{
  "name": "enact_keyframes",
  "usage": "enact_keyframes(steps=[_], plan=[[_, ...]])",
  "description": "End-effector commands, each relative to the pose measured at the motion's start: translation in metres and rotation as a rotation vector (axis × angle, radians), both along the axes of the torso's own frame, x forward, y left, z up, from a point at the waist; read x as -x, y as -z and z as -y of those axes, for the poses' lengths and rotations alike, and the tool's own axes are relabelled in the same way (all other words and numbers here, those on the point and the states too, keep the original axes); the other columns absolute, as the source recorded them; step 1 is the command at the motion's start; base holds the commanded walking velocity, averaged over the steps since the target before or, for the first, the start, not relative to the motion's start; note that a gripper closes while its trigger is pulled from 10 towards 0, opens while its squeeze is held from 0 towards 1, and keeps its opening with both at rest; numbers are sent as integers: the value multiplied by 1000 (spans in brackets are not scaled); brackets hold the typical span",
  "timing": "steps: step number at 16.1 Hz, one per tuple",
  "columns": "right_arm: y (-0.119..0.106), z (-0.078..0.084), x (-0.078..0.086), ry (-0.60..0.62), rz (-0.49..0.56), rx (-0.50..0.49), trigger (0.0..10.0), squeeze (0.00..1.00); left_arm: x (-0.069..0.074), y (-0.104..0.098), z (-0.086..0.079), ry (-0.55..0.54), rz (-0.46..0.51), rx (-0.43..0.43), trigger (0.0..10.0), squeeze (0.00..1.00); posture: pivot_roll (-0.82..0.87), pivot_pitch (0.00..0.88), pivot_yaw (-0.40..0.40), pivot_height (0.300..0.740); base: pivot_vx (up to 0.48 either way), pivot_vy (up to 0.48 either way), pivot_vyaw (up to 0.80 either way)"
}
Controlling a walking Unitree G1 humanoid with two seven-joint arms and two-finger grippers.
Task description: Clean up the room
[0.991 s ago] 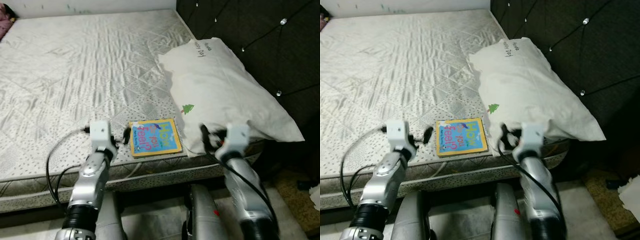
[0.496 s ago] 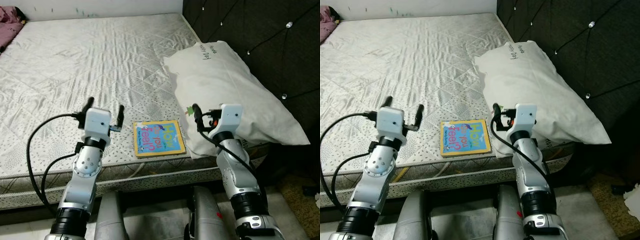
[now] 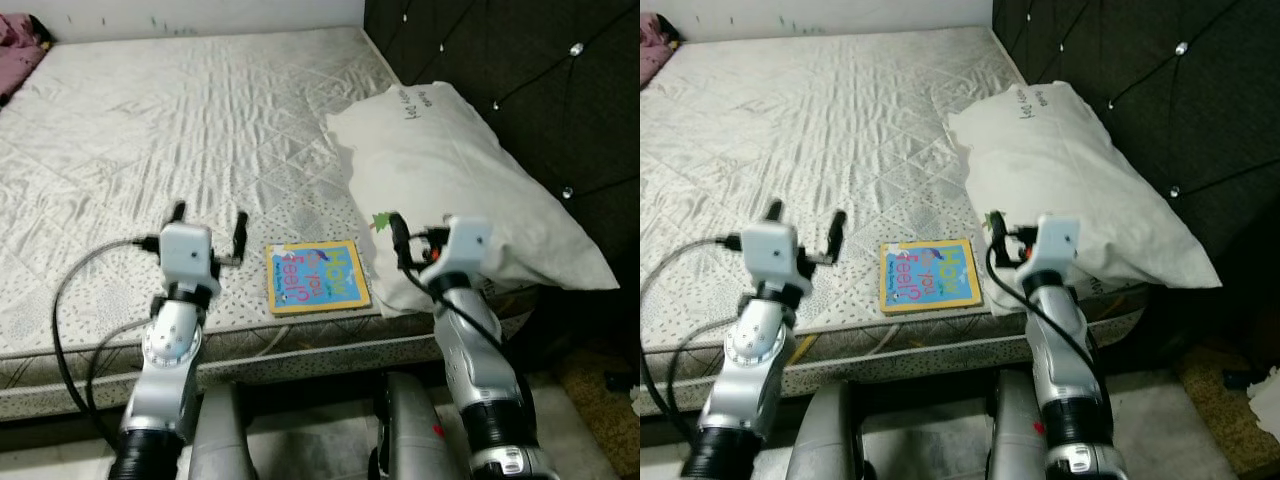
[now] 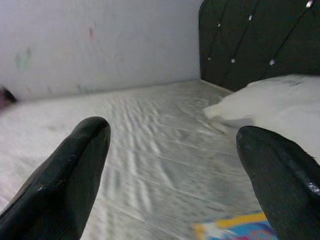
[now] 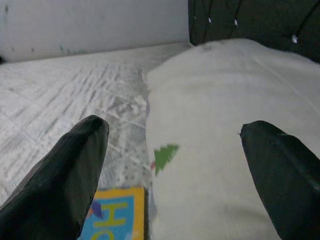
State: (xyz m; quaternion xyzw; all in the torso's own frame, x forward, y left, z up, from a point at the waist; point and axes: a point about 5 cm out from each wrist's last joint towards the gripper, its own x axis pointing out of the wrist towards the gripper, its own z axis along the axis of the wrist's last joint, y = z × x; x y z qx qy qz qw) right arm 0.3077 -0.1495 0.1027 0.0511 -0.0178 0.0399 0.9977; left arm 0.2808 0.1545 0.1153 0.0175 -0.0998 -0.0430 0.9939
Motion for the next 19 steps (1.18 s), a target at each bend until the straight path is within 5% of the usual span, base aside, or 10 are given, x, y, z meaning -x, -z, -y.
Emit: enact_keyframes(steps=[1, 6, 10, 19], plan=[[-2, 0, 6, 7, 15, 23, 10000, 0, 5, -1, 1, 27, -9, 40, 10000, 0, 2, 0, 27, 574, 0, 0, 0], [2, -4, 19, 18, -1, -3, 10000, 0, 10, 21, -6, -50, -160, 72, 10000, 0, 4, 0, 37, 574, 0, 0, 0], [6, -3, 27, 42, 5, 23, 10000, 0, 20, 20, -4, -16, -164, 100, 10000, 0, 12, 19, 36, 574, 0, 0, 0], [2, -9, 30, 15, 8, 29, 10000, 0, 23, 18, -2, -24, -180, 93, 10000, 0, 22, 32, 23, 689, 0, 0, 0]])
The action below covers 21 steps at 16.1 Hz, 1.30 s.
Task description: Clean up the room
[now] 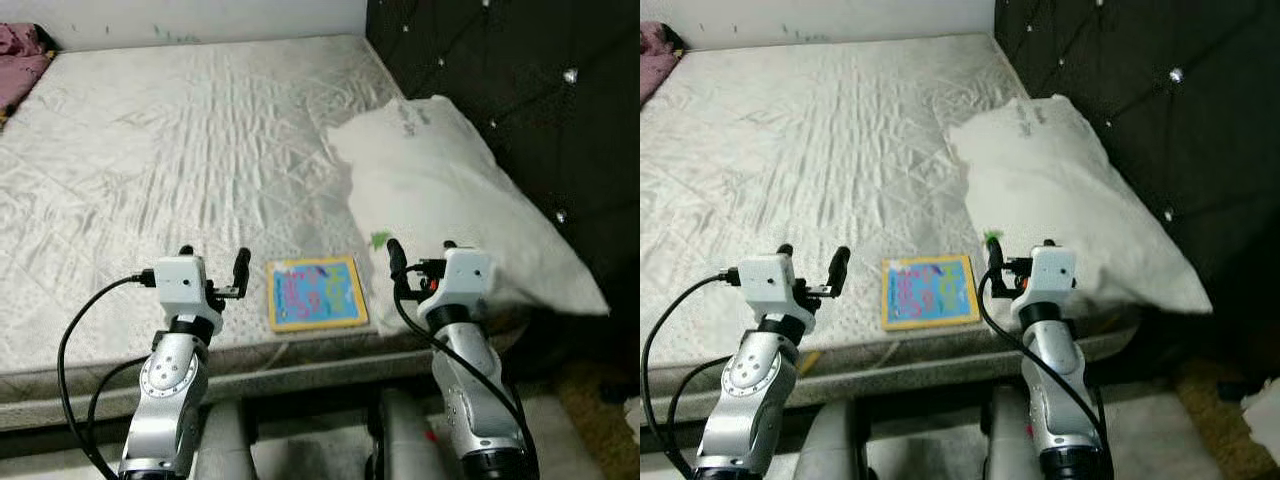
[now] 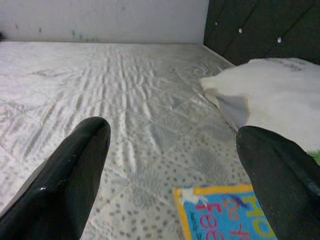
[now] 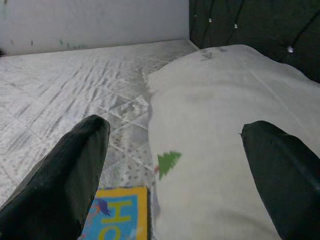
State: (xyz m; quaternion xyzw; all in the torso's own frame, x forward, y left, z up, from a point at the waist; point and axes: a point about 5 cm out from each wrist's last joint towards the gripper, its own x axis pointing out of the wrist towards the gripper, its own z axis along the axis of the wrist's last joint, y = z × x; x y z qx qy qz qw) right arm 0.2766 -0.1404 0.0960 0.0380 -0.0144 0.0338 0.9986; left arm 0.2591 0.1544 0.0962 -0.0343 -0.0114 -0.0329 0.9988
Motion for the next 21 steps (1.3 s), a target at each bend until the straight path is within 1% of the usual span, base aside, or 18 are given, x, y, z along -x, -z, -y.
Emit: enact_keyframes(steps=[1, 5, 7, 11, 14, 16, 18, 21], plan=[[-5, 0, -1, 2, 13, 3, 10000, 0, 1, -2, -2, -9, -3, -9, 10000, 0, 21, 31, 23, 698, 0, 0, 0], [-5, 0, 0, 12, 10, 3, 10000, 0, 0, -2, 0, 4, -9, -23, 10000, 0, 20, 29, 27, 738, 0, 0, 0], [-1, 3, 0, 35, -18, 11, 10000, 0, -1, -3, 2, 13, 0, -39, 10000, 0, 22, 29, 24, 738, 0, 0, 0], [-4, 5, 2, 46, 8, 30, 10000, 0, 0, -5, 2, 12, 2, -45, 10000, 0, 24, 34, 25, 740, 0, 0, 0], [-3, 6, 2, 58, 2, 35, 10000, 0, 0, -4, 2, 15, -2, -48, 10000, 0, 23, 35, 27, 740, 0, 0, 0], [-3, 7, 2, 65, -3, 36, 10000, 0, 0, -6, -1, -23, 9, -82, 10000, 0, 22, 37, 27, 740, 0, 0, 0], [-2, 8, 2, 70, -5, 34, 10000, 0, -1, -4, -2, -35, -12, -85, 10000, 0, 21, 40, 28, 740, 0, 0, 0], [-2, 7, 1, 66, -10, 33, 10000, 0, -2, -5, 1, -10, -3, -80, 10000, 0, 24, 40, 24, 740, 0, 0, 0]])
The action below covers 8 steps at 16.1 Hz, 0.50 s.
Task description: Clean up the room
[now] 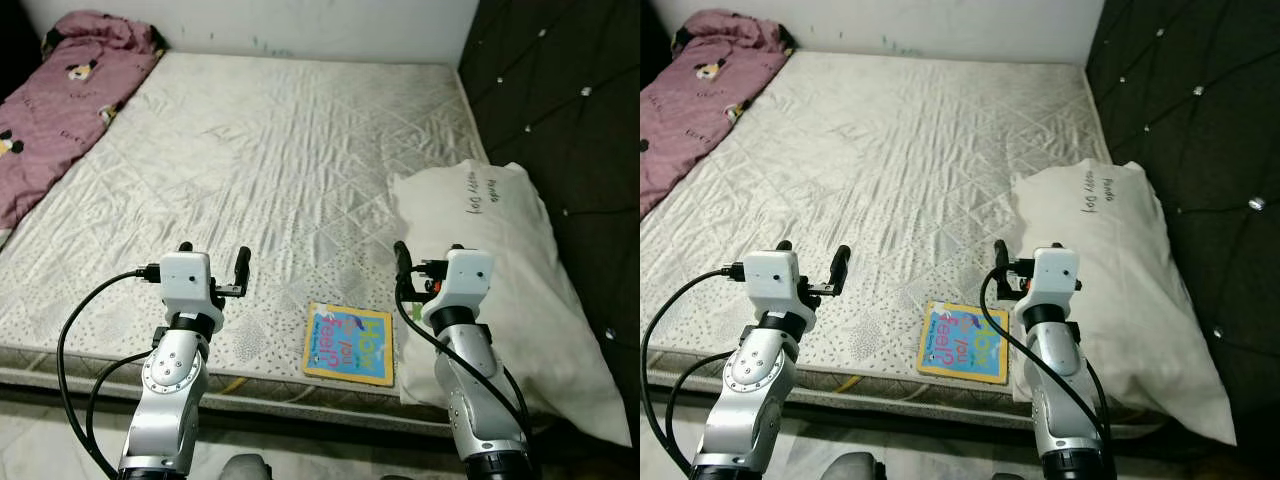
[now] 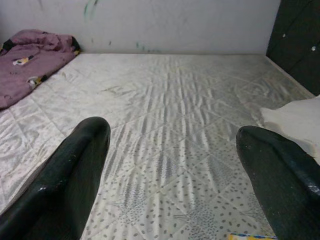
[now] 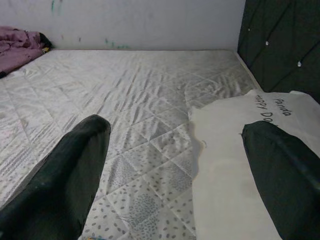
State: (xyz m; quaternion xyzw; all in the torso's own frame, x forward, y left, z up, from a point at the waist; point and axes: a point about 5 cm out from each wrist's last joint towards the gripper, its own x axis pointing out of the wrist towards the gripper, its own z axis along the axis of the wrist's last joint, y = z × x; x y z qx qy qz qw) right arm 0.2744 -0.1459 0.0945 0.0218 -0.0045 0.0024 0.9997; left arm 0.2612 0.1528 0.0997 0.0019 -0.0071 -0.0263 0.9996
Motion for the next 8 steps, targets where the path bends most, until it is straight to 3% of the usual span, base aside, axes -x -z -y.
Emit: enact_keyframes(steps=[1, 5, 8], plan=[[-3, 2, -1, 5, 7, 0, 10000, 0, 0, -1, 0, 4, 4, -2, 10000, 0, 21, 38, 26, 740, 0, 0, 0], [-1, 4, -2, 28, -9, -8, 10000, 0, -3, -1, 2, 15, -3, 16, 10000, 0, 16, 35, 30, 740, 0, 0, 0], [0, 4, -3, 34, -16, -10, 10000, 0, -4, -1, 2, 2, -3, 21, 10000, 0, 17, 36, 29, 740, 0, 379, 0]])
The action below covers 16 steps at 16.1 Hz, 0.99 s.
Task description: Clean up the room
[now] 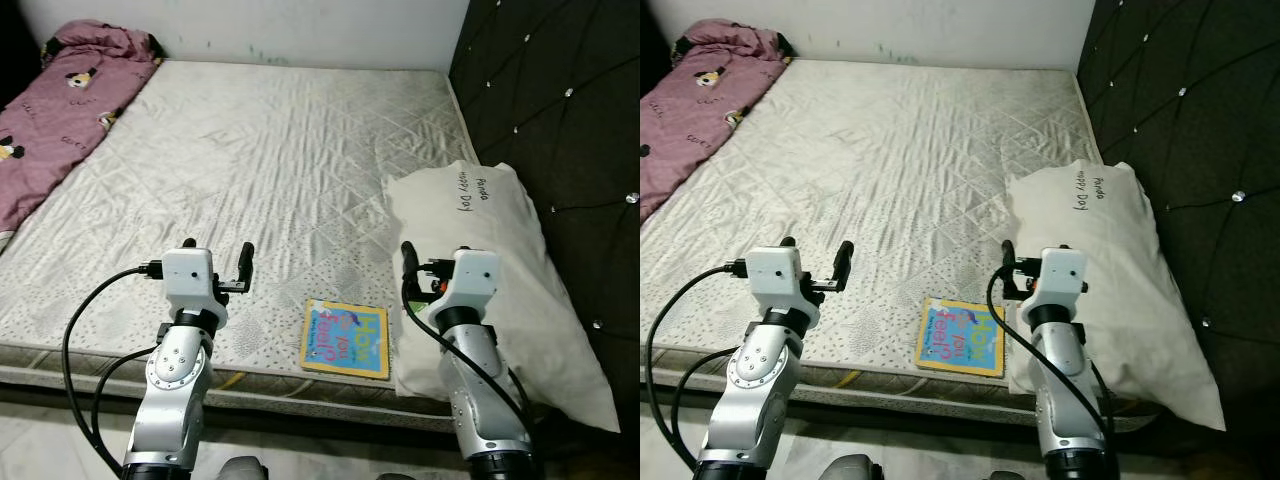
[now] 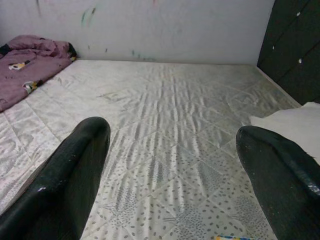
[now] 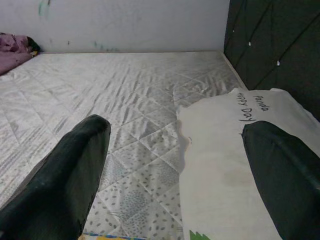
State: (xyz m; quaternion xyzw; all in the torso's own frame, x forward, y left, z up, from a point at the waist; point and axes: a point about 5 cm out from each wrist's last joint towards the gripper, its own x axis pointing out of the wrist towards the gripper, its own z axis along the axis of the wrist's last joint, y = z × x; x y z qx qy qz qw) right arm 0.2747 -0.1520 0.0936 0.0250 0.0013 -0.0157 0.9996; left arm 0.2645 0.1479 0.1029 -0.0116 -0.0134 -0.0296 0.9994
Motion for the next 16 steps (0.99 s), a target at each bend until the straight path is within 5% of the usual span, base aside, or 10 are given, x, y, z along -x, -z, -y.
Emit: enact_keyframes(steps=[1, 4, 13, 16], plan=[[-1, -1, -2, 0, -8, -4, 10000, 0, -1, 2, -3, -6, -15, -7, 10000, 0, 17, 36, 29, 740, 0, 480, -800], [0, -2, -3, -2, -11, -6, 10000, 0, -1, 2, -4, -11, -17, -8, 10000, 0, 17, 37, 27, 740, 0, 480, -800], [1, -2, -4, -11, -24, -10, 10000, 0, -3, 0, -3, -23, -8, -9, 10000, 0, 17, 37, 24, 740, 0, 480, 0], [1, -2, -4, -14, -27, -9, 10000, 0, -3, 0, -1, -16, -2, -14, 10000, 0, 17, 38, 23, 740, 0, 0, 0]])
